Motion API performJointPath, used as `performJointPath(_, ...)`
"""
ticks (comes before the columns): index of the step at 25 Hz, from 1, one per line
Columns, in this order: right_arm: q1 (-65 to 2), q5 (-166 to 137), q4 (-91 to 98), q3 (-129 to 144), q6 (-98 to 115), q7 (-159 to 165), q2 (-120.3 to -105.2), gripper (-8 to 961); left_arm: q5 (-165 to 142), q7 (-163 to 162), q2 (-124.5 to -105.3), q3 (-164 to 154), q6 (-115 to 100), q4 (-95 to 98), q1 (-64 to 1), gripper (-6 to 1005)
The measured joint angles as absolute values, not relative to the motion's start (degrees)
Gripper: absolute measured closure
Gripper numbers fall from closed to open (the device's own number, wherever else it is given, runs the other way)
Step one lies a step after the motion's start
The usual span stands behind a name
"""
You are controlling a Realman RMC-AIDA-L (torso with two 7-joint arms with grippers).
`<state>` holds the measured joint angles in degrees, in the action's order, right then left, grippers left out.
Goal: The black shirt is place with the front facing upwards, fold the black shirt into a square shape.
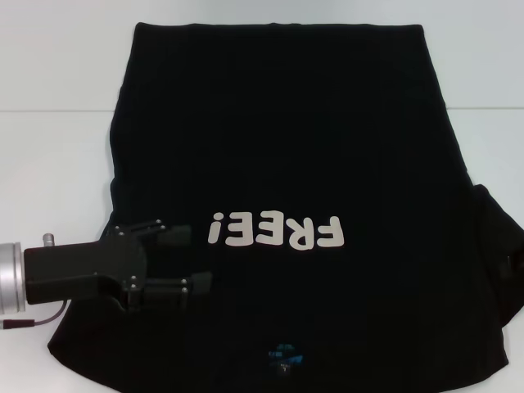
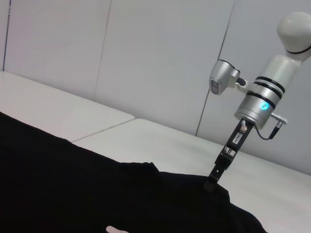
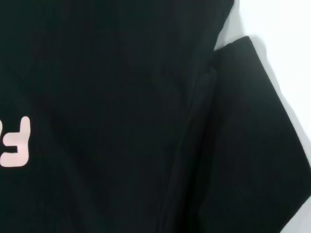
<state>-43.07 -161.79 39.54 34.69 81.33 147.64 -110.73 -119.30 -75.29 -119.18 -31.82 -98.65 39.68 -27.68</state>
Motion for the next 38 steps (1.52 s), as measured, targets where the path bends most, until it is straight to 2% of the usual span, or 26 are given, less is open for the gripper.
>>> performJointPath(11,-42.1,-161.5,40.7,35.2,80.6,147.3,-110.76,911,-119.1,-75.3,-118.96,-31.8,-98.6,39.5,-27.5,111)
performJointPath(21,-41.0,-157.7,45.9,33.7,81.4,144.5,-110.74,941,-119.2,-75.3,-118.99,-31.8,-98.6,39.5,-27.0,112)
performJointPath(33,-45.2,-156.8,49.1,41.1,83.2,140.7,-114.8,941,-119.3,-75.3,-119.09,-31.8,-97.9,39.3,-27.0,111)
performJointPath(38,-45.9,-156.8,49.8,42.8,83.2,141.0,-115.22,940,-119.3,-75.3,-119.08,-31.8,-97.9,39.2,-26.9,111)
